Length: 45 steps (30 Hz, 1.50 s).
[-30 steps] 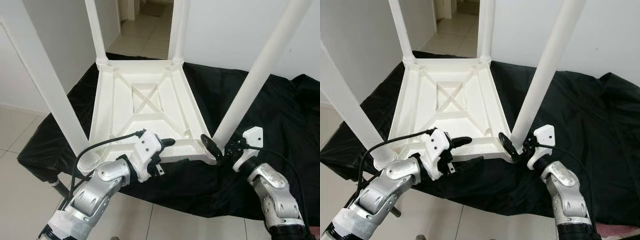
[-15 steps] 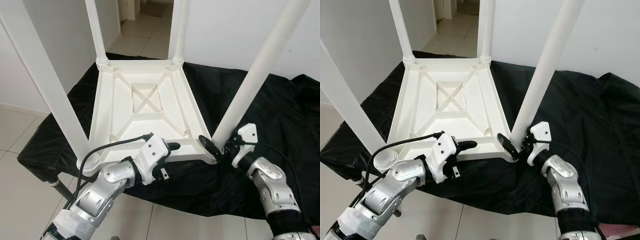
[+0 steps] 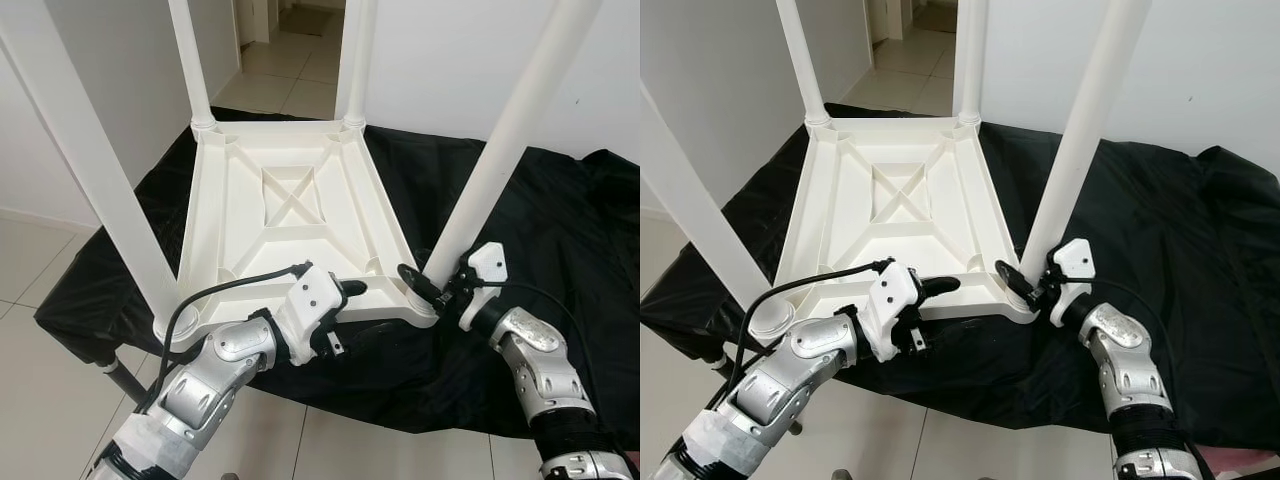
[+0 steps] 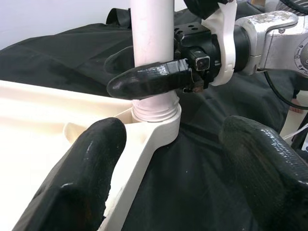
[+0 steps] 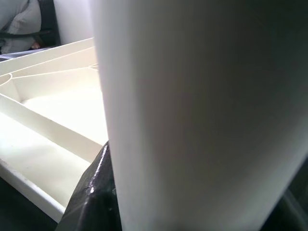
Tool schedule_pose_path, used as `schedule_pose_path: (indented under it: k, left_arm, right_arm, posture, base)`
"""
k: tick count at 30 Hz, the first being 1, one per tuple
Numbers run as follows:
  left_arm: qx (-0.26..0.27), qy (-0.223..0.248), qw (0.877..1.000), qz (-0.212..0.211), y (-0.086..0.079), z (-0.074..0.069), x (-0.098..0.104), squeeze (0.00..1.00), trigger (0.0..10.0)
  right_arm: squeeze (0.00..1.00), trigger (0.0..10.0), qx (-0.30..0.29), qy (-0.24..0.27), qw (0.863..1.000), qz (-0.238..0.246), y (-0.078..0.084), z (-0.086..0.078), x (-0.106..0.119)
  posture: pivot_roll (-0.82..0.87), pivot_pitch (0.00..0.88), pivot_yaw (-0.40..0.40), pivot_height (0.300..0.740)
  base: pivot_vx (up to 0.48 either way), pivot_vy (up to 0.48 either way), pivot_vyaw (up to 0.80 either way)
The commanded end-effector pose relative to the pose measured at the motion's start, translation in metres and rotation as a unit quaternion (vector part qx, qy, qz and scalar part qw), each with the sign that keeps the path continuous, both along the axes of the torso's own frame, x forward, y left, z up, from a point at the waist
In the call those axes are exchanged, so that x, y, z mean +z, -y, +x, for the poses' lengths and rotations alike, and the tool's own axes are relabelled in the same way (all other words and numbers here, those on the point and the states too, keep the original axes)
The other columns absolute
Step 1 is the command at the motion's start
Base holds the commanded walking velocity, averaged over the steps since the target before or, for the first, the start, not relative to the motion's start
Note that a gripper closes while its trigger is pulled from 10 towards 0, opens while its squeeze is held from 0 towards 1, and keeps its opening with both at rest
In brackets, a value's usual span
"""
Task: Building children table
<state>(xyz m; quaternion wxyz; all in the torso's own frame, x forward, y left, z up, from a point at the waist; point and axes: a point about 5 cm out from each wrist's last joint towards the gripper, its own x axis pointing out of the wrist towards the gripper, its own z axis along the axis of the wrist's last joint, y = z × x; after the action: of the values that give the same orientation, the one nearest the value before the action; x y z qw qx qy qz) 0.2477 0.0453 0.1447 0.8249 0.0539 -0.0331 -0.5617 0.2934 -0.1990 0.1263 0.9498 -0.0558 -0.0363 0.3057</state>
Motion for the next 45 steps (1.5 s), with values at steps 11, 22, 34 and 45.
schedule_pose_path:
  k: [11, 22, 34, 45]
  left_arm:
    - [-0.036, -0.001, 0.999, 0.010, 0.001, -0.004, -0.002, 0.00, 10.0]
    - [-0.039, 0.000, 0.999, 0.010, 0.002, -0.003, 0.000, 0.00, 10.0]
    - [-0.038, 0.003, 0.999, 0.008, 0.002, -0.001, 0.001, 0.00, 10.0]
    - [-0.034, 0.004, 0.999, 0.007, 0.003, -0.001, 0.001, 0.00, 10.0]
  right_arm:
    - [0.00, 10.0, -0.093, -0.007, 0.995, 0.039, -0.018, -0.009, -0.001]
    - [0.00, 10.0, -0.272, -0.020, 0.955, 0.116, -0.048, -0.031, -0.008]
    - [0.24, 10.0, -0.334, -0.014, 0.935, 0.115, -0.059, -0.034, -0.005]
    - [1.00, 10.0, -0.307, 0.007, 0.943, 0.128, -0.039, -0.040, 0.003]
  posture:
    - [-0.09, 0.000, -0.020, 0.740]
    - [-0.10, 0.000, -0.007, 0.740]
    - [-0.09, 0.000, -0.016, 0.740]
    - [-0.09, 0.000, -0.028, 0.740]
  base:
    - [0.000, 0.000, 0.00]
    - [0.000, 0.000, 0.00]
    - [0.000, 0.000, 0.00]
    - [0.000, 0.000, 0.00]
